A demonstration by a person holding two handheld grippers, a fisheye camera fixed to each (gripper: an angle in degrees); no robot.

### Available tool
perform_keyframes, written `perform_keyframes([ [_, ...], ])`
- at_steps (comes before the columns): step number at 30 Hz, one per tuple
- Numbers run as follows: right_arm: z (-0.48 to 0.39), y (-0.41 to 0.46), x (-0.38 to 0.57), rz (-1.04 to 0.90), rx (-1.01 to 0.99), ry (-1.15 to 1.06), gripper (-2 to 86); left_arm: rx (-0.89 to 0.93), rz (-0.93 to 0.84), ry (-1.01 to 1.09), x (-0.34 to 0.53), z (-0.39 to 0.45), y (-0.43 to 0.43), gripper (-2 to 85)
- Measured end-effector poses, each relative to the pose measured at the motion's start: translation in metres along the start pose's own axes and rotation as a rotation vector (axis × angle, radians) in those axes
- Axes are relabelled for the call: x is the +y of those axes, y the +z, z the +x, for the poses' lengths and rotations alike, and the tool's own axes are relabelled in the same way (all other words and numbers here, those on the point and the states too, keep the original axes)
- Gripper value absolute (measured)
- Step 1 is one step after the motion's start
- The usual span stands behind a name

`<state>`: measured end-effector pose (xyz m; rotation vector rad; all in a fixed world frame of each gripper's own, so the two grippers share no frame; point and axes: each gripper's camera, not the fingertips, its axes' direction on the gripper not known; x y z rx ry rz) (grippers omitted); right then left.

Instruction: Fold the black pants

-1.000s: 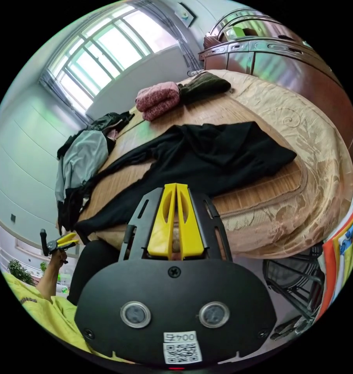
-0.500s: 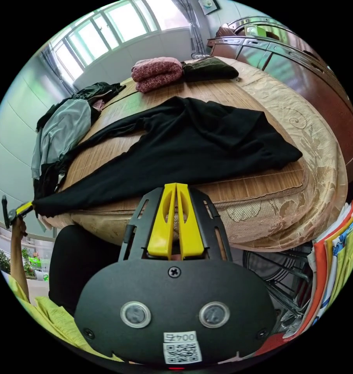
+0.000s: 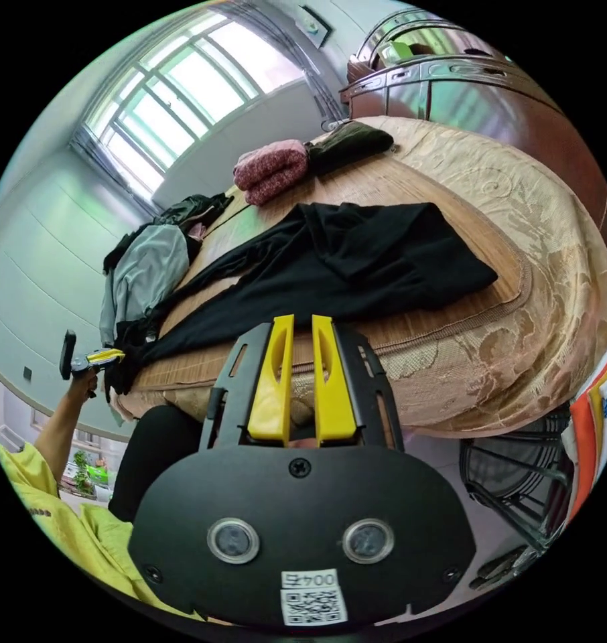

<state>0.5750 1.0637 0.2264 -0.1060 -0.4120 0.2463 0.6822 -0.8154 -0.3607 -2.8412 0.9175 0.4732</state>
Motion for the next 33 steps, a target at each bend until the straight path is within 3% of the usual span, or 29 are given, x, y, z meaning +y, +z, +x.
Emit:
perform_keyframes([
  [4,-0.009,0.017,-0.026,-0.113,0.228,-0.166,8.6,-0.071,0.026,0.142,-0.01,0.067,-0.007,3.3],
  [9,-0.008,0.027,-0.041,-0.211,0.289,-0.321,9.4,-0.17,-0.035,0.188,-0.014,0.089,-0.007,2.7],
  [15,0.009,0.038,-0.062,-0.234,0.235,-0.263,5.7,-0.317,-0.271,0.065,0.031,0.038,0.027,1.8],
  [20,0.0,0.064,-0.081,-0.294,0.334,-0.191,0.5,-0.362,-0.369,-0.151,0.085,-0.021,0.027,0.8],
  [24,-0.01,0.079,-0.104,-0.343,0.391,-0.195,-0.5,-0.238,-0.359,-0.357,0.12,-0.057,0.023,0.6],
  [26,-0.015,0.086,-0.117,-0.385,0.415,-0.234,-0.6,-0.062,-0.29,-0.469,0.14,-0.071,0.02,0.5],
  [29,-0.018,0.098,-0.144,-0.487,0.422,-0.277,-0.7,0.081,-0.201,-0.413,0.145,-0.059,0.021,0.8],
  [33,-0.014,0.117,-0.184,-0.65,0.378,-0.301,-0.7,0.01,-0.207,-0.255,0.133,-0.027,0.031,2.3],
])
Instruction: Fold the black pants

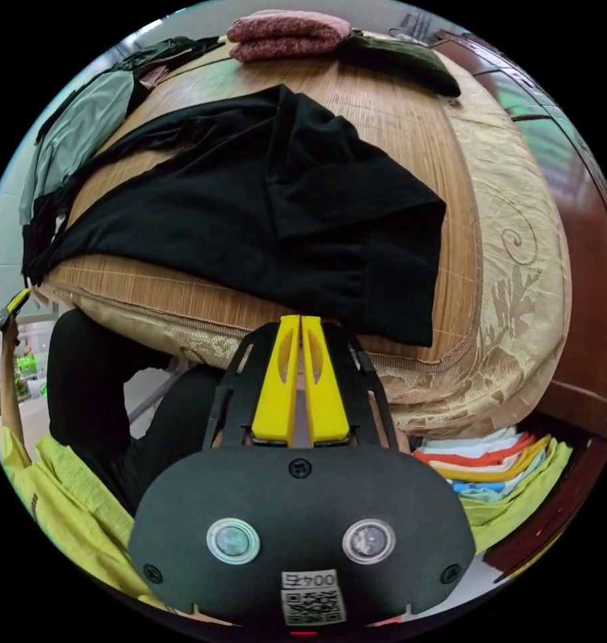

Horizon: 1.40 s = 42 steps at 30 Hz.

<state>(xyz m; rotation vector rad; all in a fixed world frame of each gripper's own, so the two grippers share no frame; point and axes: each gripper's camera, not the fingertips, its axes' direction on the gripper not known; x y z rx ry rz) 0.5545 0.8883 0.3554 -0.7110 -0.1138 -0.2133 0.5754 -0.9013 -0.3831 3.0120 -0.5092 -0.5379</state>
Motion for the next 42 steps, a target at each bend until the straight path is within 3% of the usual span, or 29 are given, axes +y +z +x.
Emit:
perform_keyframes([
  [2,0.008,-0.002,-0.016,-0.047,-0.033,-0.023,-0.6,-0.114,0.033,0.074,-0.006,0.017,0.002,4.6],
  [11,0.03,-0.009,-0.079,-0.213,-0.107,-0.077,2.2,-0.295,0.179,0.31,-0.034,0.022,-0.003,10.6],
  [21,0.045,-0.016,-0.121,-0.275,-0.107,-0.116,0.9,-0.409,0.151,0.487,-0.071,0.028,0.018,4.2],
  [24,0.048,-0.019,-0.128,-0.28,-0.103,-0.126,0.2,-0.328,0.145,0.481,-0.083,0.013,0.008,2.9],
  [27,0.052,-0.021,-0.135,-0.289,-0.103,-0.127,0.0,-0.135,0.09,0.471,-0.1,-0.023,-0.016,2.4],
  [29,0.054,-0.022,-0.139,-0.295,-0.107,-0.125,0.0,0.123,0.028,0.475,-0.117,-0.063,-0.04,2.2],
  [31,0.057,-0.023,-0.144,-0.307,-0.115,-0.121,0.0,0.268,0.015,0.443,-0.132,-0.097,-0.053,2.1],
  [34,0.06,-0.024,-0.149,-0.323,-0.116,-0.116,0.0,0.514,-0.172,0.435,-0.165,-0.138,-0.039,2.0],
  [38,0.059,-0.026,-0.151,-0.325,-0.099,-0.135,-0.1,0.433,-0.437,0.381,-0.205,-0.155,0.019,1.5],
  [42,0.062,-0.029,-0.147,-0.297,-0.106,-0.143,-0.1,0.348,-0.407,0.286,-0.224,-0.165,0.035,1.3],
])
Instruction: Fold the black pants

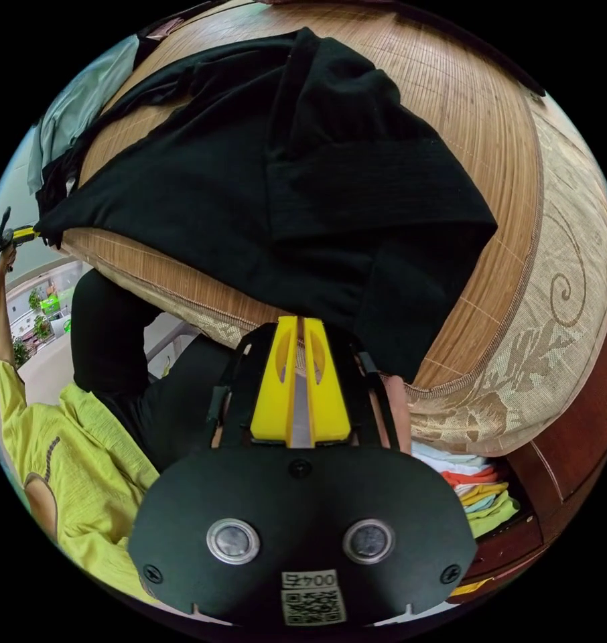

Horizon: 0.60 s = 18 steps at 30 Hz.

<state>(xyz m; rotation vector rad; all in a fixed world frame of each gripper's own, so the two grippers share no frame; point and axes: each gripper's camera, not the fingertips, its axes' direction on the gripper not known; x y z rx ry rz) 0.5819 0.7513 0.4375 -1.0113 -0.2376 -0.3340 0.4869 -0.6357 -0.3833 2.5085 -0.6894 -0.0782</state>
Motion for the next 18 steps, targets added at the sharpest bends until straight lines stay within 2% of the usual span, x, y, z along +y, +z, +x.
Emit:
perform_keyframes([
  [2,0.002,-0.001,0.004,0.016,-0.012,-0.012,-0.1,-0.062,0.097,-0.033,0.004,-0.005,-0.01,1.1],
  [4,0.006,-0.001,0.007,0.029,-0.036,-0.018,-0.1,-0.04,0.167,-0.04,0.012,-0.012,-0.017,1.1],
  [7,0.012,-0.001,0.01,0.033,-0.072,0.007,-0.1,0.172,0.259,-0.08,0.026,-0.039,-0.022,1.0],
  [8,0.012,-0.001,0.011,0.032,-0.076,0.013,-0.1,0.212,0.228,-0.109,0.028,-0.05,-0.018,1.0],
  [9,0.012,-0.001,0.013,0.034,-0.075,0.012,-0.1,0.192,0.201,-0.124,0.028,-0.053,-0.016,1.0],
  [11,0.009,-0.001,0.016,0.043,-0.062,-0.001,-0.1,-0.034,0.129,-0.183,0.028,-0.055,-0.012,1.0],
  [12,0.007,0.0,0.019,0.052,-0.057,-0.007,-0.1,-0.099,0.14,-0.202,0.029,-0.054,-0.014,1.0],
  [14,0.007,0.0,0.023,0.059,-0.066,0.008,0.0,-0.264,0.274,-0.283,0.039,-0.052,-0.026,0.9],
  [16,0.008,0.002,0.028,0.07,-0.089,0.041,0.3,-0.267,0.302,-0.313,0.044,-0.058,-0.03,0.9],
  [18,0.005,0.003,0.031,0.072,-0.081,0.027,0.6,-0.202,0.296,-0.226,0.043,-0.054,-0.029,1.0],
])
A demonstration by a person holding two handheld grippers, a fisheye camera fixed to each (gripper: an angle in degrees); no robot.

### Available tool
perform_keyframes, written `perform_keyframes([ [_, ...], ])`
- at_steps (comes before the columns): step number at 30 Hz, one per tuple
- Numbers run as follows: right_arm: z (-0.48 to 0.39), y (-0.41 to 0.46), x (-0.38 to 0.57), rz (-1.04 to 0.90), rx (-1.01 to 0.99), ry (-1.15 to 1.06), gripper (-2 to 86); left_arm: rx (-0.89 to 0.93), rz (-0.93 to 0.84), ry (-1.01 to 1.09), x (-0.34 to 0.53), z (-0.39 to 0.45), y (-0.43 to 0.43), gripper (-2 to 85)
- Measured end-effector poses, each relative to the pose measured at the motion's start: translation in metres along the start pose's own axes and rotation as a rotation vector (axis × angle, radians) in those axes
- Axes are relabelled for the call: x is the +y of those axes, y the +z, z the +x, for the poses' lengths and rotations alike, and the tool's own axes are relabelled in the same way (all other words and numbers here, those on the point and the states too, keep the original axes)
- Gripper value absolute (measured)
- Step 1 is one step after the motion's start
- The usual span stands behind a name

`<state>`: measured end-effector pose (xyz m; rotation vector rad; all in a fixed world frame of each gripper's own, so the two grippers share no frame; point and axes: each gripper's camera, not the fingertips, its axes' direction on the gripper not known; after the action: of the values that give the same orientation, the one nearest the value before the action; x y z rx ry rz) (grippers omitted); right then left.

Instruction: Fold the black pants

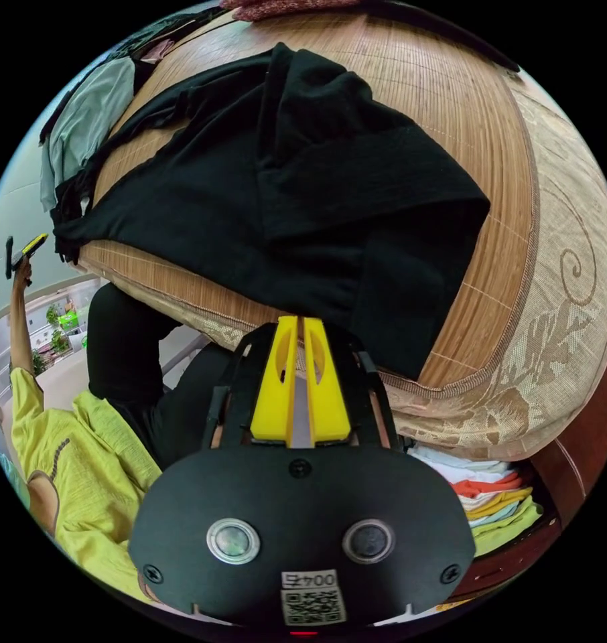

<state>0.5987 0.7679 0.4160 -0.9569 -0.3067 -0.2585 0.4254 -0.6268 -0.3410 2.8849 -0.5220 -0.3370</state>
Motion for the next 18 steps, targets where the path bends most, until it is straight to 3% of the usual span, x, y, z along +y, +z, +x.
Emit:
perform_keyframes([
  [4,-0.01,0.003,0.007,-0.004,0.031,-0.017,2.1,0.168,0.098,0.285,0.011,0.049,0.005,1.4],
  [12,-0.039,0.003,0.027,0.0,-0.052,-0.012,13.5,0.063,0.055,0.406,0.0,0.109,0.069,6.9],
  [18,-0.077,-0.023,0.069,0.313,0.057,-0.095,12.6,0.125,0.045,0.431,-0.005,0.1,0.079,3.3],
])
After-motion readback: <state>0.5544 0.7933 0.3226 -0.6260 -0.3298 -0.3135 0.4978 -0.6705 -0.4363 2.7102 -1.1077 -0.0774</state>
